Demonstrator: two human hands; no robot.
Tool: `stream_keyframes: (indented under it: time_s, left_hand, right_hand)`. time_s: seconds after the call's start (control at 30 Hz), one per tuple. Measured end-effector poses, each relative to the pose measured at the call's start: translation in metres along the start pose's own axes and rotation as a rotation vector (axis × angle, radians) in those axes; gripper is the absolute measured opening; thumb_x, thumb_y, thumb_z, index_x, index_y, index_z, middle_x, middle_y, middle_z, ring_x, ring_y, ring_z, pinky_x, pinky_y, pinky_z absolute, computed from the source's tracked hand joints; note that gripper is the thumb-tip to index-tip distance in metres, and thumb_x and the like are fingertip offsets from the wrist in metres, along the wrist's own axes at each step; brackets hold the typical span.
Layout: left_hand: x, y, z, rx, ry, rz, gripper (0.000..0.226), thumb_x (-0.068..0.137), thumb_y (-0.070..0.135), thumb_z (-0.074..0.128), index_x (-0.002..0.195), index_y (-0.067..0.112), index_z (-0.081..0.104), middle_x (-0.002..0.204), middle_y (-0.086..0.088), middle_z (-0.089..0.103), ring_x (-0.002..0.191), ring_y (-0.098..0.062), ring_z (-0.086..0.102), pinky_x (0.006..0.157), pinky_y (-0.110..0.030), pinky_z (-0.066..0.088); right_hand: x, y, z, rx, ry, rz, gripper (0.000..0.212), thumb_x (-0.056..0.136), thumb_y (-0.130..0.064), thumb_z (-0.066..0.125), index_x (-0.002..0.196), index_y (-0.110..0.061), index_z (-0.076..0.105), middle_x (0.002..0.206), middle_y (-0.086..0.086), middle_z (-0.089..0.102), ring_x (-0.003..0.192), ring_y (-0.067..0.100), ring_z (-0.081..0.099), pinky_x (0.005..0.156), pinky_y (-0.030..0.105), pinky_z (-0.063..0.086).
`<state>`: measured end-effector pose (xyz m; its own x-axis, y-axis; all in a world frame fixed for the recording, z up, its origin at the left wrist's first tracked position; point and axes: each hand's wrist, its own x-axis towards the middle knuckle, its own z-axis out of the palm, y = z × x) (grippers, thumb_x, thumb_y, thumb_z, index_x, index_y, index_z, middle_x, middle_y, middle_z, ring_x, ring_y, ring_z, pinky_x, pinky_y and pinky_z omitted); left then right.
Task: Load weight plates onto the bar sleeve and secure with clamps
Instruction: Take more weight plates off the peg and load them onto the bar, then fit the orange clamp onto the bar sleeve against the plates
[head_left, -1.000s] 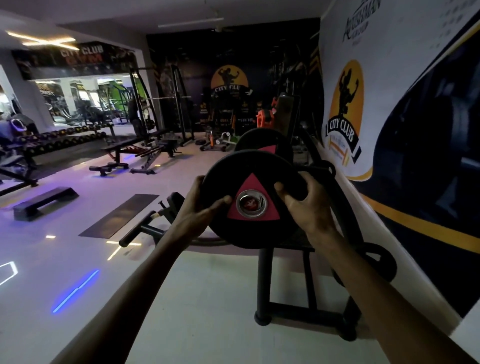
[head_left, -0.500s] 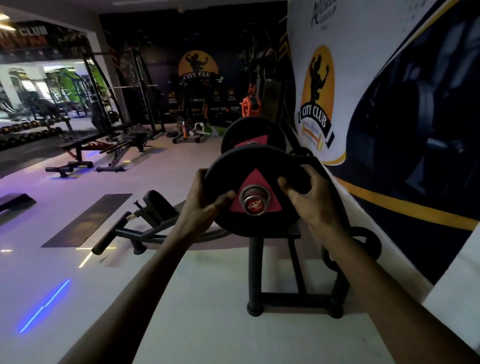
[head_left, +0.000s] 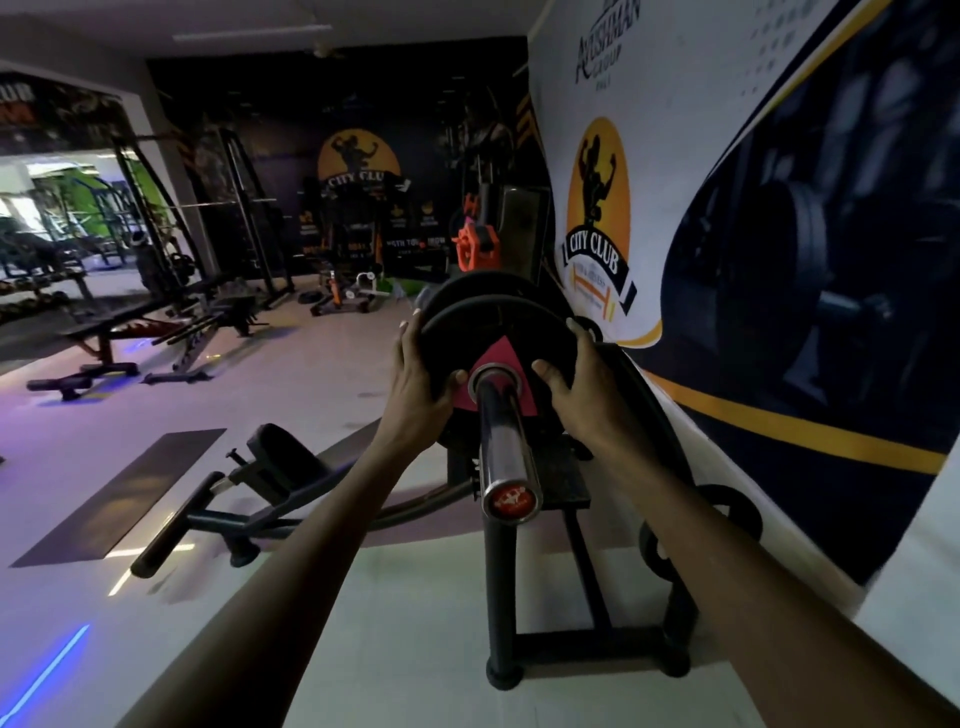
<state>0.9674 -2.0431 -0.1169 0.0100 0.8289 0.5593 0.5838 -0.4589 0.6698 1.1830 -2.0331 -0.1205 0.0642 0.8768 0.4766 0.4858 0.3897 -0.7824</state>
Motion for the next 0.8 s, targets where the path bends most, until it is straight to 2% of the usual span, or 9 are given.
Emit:
stream_keyframes:
  time_s: [0.07, 0.2, 0.33, 0.43, 0.57, 0.63, 0.7, 0.77, 0.8]
  left_hand:
    - [0.013, -0.011, 0.002, 0.013, -0.016, 0.004, 0.095, 0.095, 0.013, 0.067, 0.161, 0.025, 0.001, 0.167, -0.013, 0.01, 0.157, -0.035, 0.008, 0.122, -0.065, 0.024]
    - [0.044, -0.029, 0.013, 0.038, -0.009, -0.019, 0.096, 0.095, 0.017, 0.066, 0.16, 0.032, -0.003, 0.17, -0.01, 0.005, 0.158, -0.036, 0.004, 0.123, -0.065, 0.02]
    - [0.065, -0.034, 0.021, 0.015, -0.024, -0.088, 0.097, 0.098, 0.018, 0.065, 0.162, 0.028, -0.007, 0.17, -0.008, 0.007, 0.157, -0.032, 0.012, 0.124, -0.059, 0.023]
    - [0.075, -0.04, 0.026, 0.014, -0.02, -0.108, 0.093, 0.098, 0.017, 0.065, 0.162, 0.022, -0.002, 0.167, -0.01, 0.015, 0.154, -0.031, 0.02, 0.124, -0.052, 0.026]
    - [0.079, -0.044, 0.027, 0.007, 0.001, -0.09, 0.086, 0.096, 0.015, 0.069, 0.161, 0.016, 0.012, 0.161, -0.01, 0.028, 0.148, -0.023, 0.032, 0.122, -0.044, 0.033]
    - [0.079, -0.04, 0.023, -0.028, 0.001, -0.091, 0.084, 0.094, 0.028, 0.072, 0.159, 0.019, 0.02, 0.158, -0.007, 0.035, 0.144, -0.019, 0.038, 0.118, -0.039, 0.039]
    - [0.079, -0.036, 0.017, -0.089, -0.002, -0.1, 0.083, 0.091, 0.052, 0.07, 0.156, 0.024, 0.028, 0.153, -0.004, 0.044, 0.138, -0.018, 0.048, 0.111, -0.041, 0.048]
    - [0.08, -0.035, 0.01, -0.105, 0.0, -0.1, 0.082, 0.088, 0.069, 0.061, 0.153, 0.027, 0.035, 0.149, -0.003, 0.049, 0.133, -0.019, 0.055, 0.103, -0.046, 0.055]
    - [0.081, -0.035, 0.007, -0.102, -0.002, -0.092, 0.08, 0.088, 0.07, 0.058, 0.152, 0.026, 0.037, 0.148, -0.004, 0.049, 0.133, -0.019, 0.055, 0.101, -0.047, 0.057]
  right_hand:
    - [0.01, 0.006, 0.004, -0.024, -0.02, 0.013, 0.078, 0.101, -0.038, 0.058, 0.162, -0.014, 0.015, 0.168, 0.012, 0.024, 0.154, 0.028, 0.026, 0.118, 0.036, 0.031]
    - [0.043, 0.023, 0.014, -0.007, -0.036, -0.012, 0.079, 0.102, -0.038, 0.058, 0.163, -0.013, 0.014, 0.169, 0.01, 0.022, 0.155, 0.027, 0.023, 0.12, 0.038, 0.03]
    - [0.074, 0.03, 0.023, -0.003, -0.066, -0.018, 0.08, 0.102, -0.037, 0.056, 0.163, -0.014, 0.009, 0.171, 0.008, 0.016, 0.157, 0.025, 0.017, 0.122, 0.037, 0.025]
    - [0.091, 0.034, 0.025, -0.019, -0.1, -0.019, 0.08, 0.103, -0.035, 0.056, 0.163, -0.013, 0.008, 0.171, 0.008, 0.014, 0.157, 0.025, 0.016, 0.121, 0.035, 0.025]
    - [0.098, 0.037, 0.023, 0.009, -0.123, -0.021, 0.077, 0.101, -0.032, 0.06, 0.162, -0.014, 0.016, 0.166, 0.01, 0.026, 0.153, 0.027, 0.028, 0.118, 0.036, 0.031]
    - [0.099, 0.036, 0.017, 0.019, -0.147, -0.036, 0.073, 0.099, -0.032, 0.064, 0.159, -0.016, 0.025, 0.159, 0.008, 0.039, 0.147, 0.025, 0.037, 0.111, 0.03, 0.034]
    - [0.103, 0.031, 0.008, 0.04, -0.186, -0.055, 0.066, 0.096, -0.041, 0.067, 0.152, -0.019, 0.04, 0.14, -0.001, 0.055, 0.135, 0.019, 0.051, 0.102, 0.025, 0.039]
    - [0.109, 0.017, -0.005, 0.04, -0.215, -0.056, 0.061, 0.094, -0.051, 0.065, 0.145, -0.021, 0.05, 0.122, -0.01, 0.058, 0.12, 0.009, 0.055, 0.093, 0.021, 0.041]
    - [0.114, 0.009, -0.009, 0.037, -0.218, -0.069, 0.062, 0.094, -0.057, 0.061, 0.142, -0.02, 0.052, 0.123, -0.009, 0.059, 0.12, 0.008, 0.054, 0.094, 0.021, 0.041]
